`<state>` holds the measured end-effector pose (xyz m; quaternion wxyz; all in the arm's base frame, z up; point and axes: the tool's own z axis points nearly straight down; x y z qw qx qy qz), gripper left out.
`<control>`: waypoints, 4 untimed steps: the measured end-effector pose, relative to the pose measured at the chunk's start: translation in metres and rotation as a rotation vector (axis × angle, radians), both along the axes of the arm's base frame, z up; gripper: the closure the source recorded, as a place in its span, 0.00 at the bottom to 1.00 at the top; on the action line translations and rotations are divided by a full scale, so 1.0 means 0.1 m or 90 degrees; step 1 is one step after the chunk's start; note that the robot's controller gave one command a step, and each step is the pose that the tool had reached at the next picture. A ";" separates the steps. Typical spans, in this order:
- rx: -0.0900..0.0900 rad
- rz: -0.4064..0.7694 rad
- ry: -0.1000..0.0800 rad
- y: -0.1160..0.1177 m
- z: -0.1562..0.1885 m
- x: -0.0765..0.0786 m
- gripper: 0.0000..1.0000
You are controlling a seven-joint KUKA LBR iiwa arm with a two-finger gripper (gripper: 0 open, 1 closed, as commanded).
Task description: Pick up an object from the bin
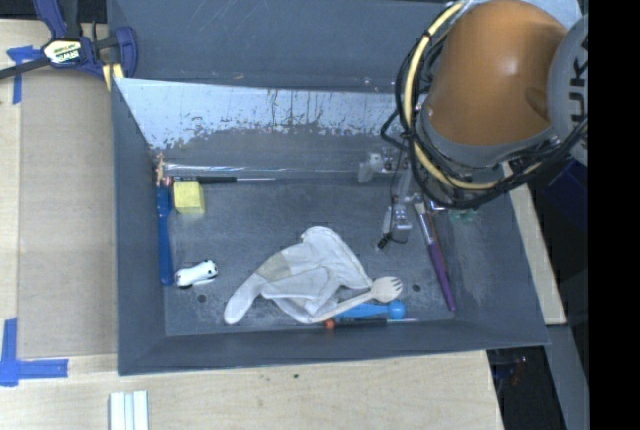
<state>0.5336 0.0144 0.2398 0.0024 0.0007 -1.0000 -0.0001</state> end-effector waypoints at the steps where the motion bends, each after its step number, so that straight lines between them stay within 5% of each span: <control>1: 0.000 0.000 -0.005 0.00 0.05 0.01 0.00; 2: 0.000 0.113 -0.007 0.44 -1.04 0.10 0.00; 3: 0.000 0.227 -0.009 0.57 -0.99 0.10 0.00; 4: 0.002 0.404 -0.005 0.90 -1.32 0.19 0.00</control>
Offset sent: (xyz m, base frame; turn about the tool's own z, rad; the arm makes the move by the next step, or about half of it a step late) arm 0.0125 0.0699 -0.1698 -0.2819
